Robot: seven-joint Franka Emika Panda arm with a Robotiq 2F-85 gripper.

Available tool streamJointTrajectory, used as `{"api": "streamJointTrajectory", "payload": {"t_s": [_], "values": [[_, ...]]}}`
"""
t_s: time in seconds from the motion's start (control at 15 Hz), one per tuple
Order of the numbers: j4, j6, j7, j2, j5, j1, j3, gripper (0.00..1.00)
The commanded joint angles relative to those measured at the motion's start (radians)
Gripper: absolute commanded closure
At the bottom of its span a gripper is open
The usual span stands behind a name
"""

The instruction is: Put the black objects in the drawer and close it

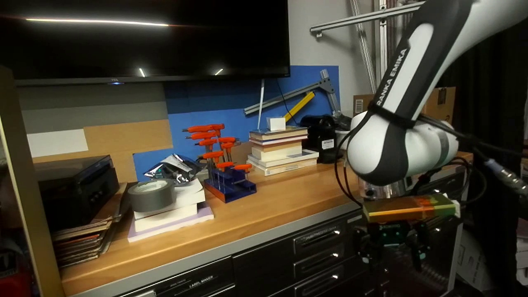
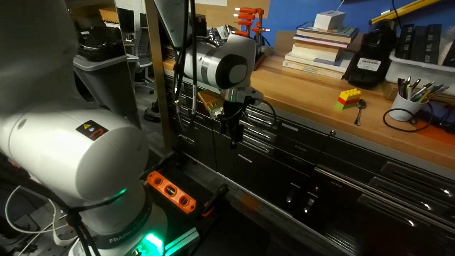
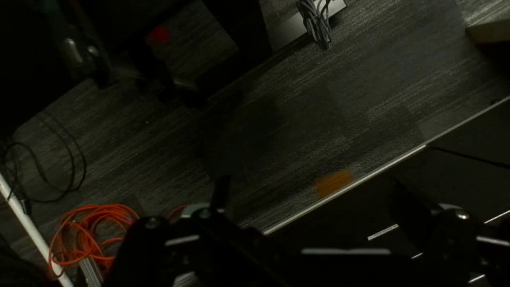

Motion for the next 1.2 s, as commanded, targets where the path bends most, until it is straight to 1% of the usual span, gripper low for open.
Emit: {"api": "streamJointTrajectory", "payload": {"t_s": [0.0, 0.13, 0.33, 0.47, 0.67, 0.8, 1.0, 1.13], "values": [[-0.074, -0.150, -0.118, -0.249, -0.050, -0.099, 0.055, 0.00], [-0.076, -0.258, -0.205, -0.354, -0.037, -0.140, 0.079, 0.00], [-0.080, -0.379, -0.316, -0.515, -0.028, -0.187, 0.098, 0.00], [-0.080, -0.452, -0.388, -0.624, -0.012, -0.209, 0.094, 0.00], [-0.084, -0.558, -0.480, -0.790, 0.004, -0.240, 0.071, 0.00], [-0.096, -0.625, -0.503, -0.900, 0.012, -0.266, 0.061, 0.00], [-0.098, -0.699, -0.517, -0.992, 0.003, -0.297, 0.055, 0.00], [-0.104, -0.729, -0.519, -1.038, -0.001, -0.312, 0.053, 0.00]]}}
